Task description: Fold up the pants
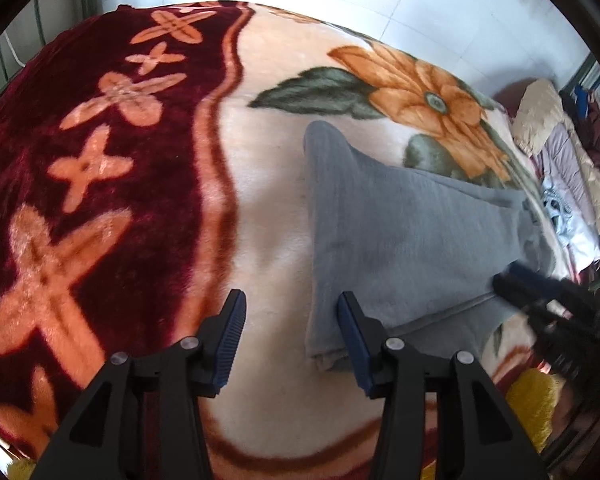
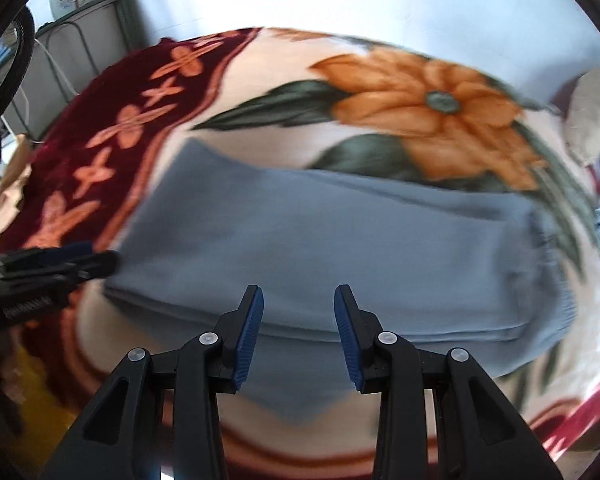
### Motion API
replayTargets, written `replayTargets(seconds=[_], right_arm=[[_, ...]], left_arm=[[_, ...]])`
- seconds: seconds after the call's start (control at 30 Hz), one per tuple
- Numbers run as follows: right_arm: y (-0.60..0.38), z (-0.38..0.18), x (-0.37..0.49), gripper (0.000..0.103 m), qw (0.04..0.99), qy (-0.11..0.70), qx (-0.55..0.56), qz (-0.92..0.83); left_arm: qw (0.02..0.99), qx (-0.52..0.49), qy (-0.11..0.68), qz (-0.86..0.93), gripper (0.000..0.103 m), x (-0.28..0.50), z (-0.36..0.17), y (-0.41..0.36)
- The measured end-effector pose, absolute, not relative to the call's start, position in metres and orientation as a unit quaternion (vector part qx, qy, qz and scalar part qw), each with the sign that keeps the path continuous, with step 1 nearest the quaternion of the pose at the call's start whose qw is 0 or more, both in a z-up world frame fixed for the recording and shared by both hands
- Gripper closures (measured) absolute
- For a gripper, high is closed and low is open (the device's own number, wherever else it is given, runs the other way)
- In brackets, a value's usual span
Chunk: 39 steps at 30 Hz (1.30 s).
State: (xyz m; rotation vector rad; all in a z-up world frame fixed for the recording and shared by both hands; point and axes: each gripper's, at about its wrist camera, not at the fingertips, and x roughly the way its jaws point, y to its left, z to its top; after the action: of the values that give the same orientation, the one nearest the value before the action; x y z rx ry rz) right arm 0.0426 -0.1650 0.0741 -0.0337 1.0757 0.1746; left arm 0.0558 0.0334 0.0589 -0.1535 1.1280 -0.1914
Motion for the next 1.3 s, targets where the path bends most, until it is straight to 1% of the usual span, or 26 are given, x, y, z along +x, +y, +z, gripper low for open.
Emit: replayTargets(seconds=[0.13,0.17,0.23,0.4,0.47,0.57,0.63,0.8,1.17,1.23,1.3], right_arm=[[-0.136,0.073,0.043,0.063,0.843,0.528,0.025,0.102],[-0.131,0.074,0.043,0.06,0.842,0.529,0.028,0.103],[-0.121,0.077,0.047,0.056,0.843,0.528,0.028,0.101],[-0.106,0.076,0.056,0.055,0.837,0.537,0.023,0.097],[-0.101,0.072,0.062,0.054,0.83,0.548,0.035,0.096],[-0.091,0.068,0.069,0.054,0.824,0.556,0.046,0.095],[-0.08,0.068,0.072,0.054,0.824,0.556,0.039,0.1],[-0.053,0.062,0.086,0.054,0.824,0.56,-0.02,0.09],[-0.05,0.029,0.106,0.054,0.799,0.599,-0.021,0.055],[-0.051,0.026,0.105,0.058,0.799,0.597,-0.03,0.058],[-0.054,0.027,0.103,0.071,0.801,0.595,-0.034,0.06]], left_arm=[[0.843,-0.067,0.529,-0.07,0.053,0.051,0.061,0.048],[0.842,-0.067,0.531,-0.066,0.053,0.051,0.06,0.053],[0.838,-0.08,0.536,-0.06,0.053,0.05,0.056,0.063],[0.829,-0.11,0.546,-0.052,0.053,0.05,0.045,0.078],[0.827,-0.118,0.548,-0.051,0.053,0.05,0.041,0.081],[0.826,-0.121,0.548,-0.05,0.05,0.05,0.038,0.083],[0.827,-0.12,0.547,-0.045,0.047,0.05,0.036,0.085],[0.827,-0.125,0.547,-0.046,0.047,0.051,0.029,0.088],[0.832,-0.136,0.535,-0.055,0.041,0.051,0.025,0.088],[0.834,-0.131,0.533,-0.055,0.041,0.051,0.024,0.087],[0.836,-0.127,0.531,-0.054,0.04,0.051,0.024,0.085]])
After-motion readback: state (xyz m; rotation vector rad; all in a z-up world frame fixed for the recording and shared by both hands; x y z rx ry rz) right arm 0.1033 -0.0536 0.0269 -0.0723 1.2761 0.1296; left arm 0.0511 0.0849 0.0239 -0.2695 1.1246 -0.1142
